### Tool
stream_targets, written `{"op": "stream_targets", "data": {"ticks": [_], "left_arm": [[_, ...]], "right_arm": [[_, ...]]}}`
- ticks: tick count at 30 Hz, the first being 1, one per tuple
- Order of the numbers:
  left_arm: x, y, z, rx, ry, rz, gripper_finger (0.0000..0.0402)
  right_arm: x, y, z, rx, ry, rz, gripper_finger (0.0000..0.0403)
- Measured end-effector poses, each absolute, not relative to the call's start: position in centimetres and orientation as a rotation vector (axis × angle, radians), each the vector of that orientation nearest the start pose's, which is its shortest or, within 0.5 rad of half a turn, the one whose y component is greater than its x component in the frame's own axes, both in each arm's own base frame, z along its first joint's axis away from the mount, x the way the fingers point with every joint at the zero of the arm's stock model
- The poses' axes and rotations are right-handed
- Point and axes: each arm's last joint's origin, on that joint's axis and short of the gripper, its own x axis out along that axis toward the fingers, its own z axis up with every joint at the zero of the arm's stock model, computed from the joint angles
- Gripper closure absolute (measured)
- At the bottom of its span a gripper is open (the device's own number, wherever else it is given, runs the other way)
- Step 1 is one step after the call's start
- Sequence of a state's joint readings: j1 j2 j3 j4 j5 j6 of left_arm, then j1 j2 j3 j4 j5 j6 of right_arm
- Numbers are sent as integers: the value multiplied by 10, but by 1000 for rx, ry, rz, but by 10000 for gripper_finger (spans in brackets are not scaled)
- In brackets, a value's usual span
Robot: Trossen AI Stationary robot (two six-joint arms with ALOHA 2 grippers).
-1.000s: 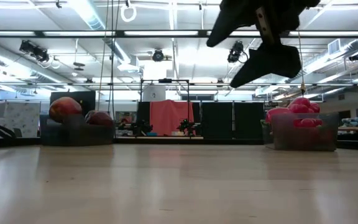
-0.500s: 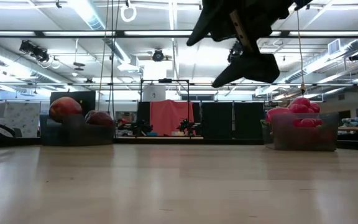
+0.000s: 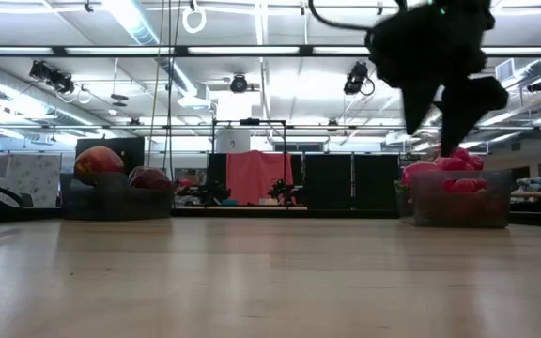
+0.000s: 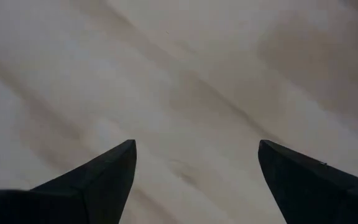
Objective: Sort produce into baskets
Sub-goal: Adjust the right black bin
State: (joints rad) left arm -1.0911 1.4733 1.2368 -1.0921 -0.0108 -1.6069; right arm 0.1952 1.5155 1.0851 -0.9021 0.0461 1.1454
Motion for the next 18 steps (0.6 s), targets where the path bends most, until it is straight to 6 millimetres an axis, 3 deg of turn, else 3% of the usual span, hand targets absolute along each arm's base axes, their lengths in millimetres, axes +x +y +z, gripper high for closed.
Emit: {"op": "stream_targets", "data": {"ticks": [5, 12, 18], "left_arm": [[134, -234, 284, -593, 1365, 207, 22], [141, -229, 285, -610, 1358, 229, 22], [143, -228, 285, -616, 1356, 241, 21]], "right_arm": [[257, 40, 207, 690, 1366, -731, 78], [233, 21, 174, 648, 1447, -892, 167], [218, 3, 163, 584, 1493, -1006, 215]]}}
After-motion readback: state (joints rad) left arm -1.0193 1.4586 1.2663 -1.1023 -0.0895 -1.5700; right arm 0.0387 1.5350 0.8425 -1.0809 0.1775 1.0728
